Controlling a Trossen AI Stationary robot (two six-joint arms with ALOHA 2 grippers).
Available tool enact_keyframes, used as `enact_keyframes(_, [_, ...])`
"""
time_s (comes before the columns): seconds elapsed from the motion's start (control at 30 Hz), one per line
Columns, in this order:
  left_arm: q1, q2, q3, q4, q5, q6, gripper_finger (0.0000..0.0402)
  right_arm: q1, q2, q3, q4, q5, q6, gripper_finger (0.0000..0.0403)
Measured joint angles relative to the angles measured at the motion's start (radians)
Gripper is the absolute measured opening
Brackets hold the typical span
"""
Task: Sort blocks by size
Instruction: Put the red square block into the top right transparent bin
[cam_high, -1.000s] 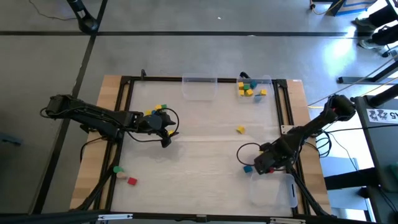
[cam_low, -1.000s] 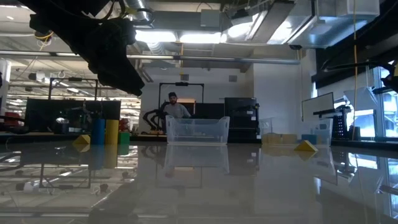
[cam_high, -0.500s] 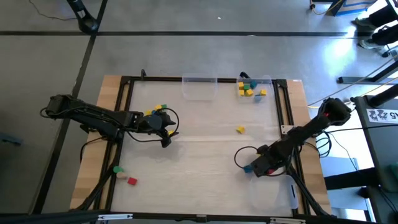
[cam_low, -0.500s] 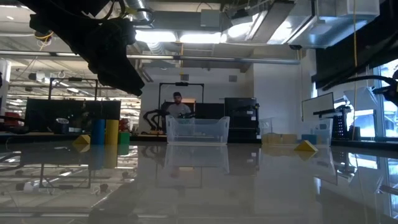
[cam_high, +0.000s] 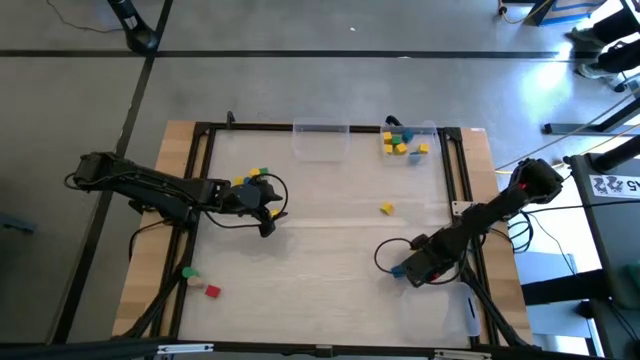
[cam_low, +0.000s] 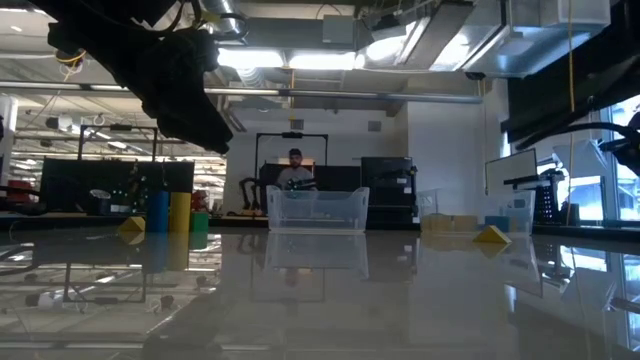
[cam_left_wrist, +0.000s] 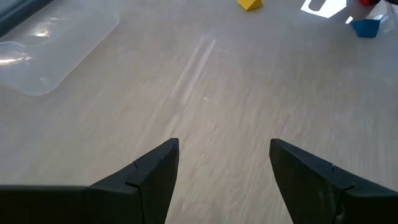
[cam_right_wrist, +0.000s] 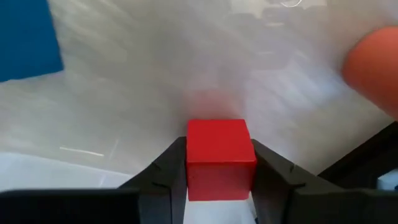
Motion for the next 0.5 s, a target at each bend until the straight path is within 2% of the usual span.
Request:
enact_keyframes(0.17, [0.000, -0.001, 0.000, 0.033, 0.000, 0.022, 0.0239, -0.002, -0.011, 0.060, -0.060, 0.004, -0.037, 0.0133])
enact_keyframes(0.33, [0.002, -0.011, 0.000, 0.069, 0.000, 0.063, 0.0239, -0.071, -0.044, 0.120, -0.103, -0.011, -0.138, 0.0147])
enact_keyframes(0.5, [0.002, -0.016, 0.000, 0.081, 0.000, 0.064, 0.0239, -0.223, -0.075, 0.174, -0.204, 0.113, -0.389, 0.0132])
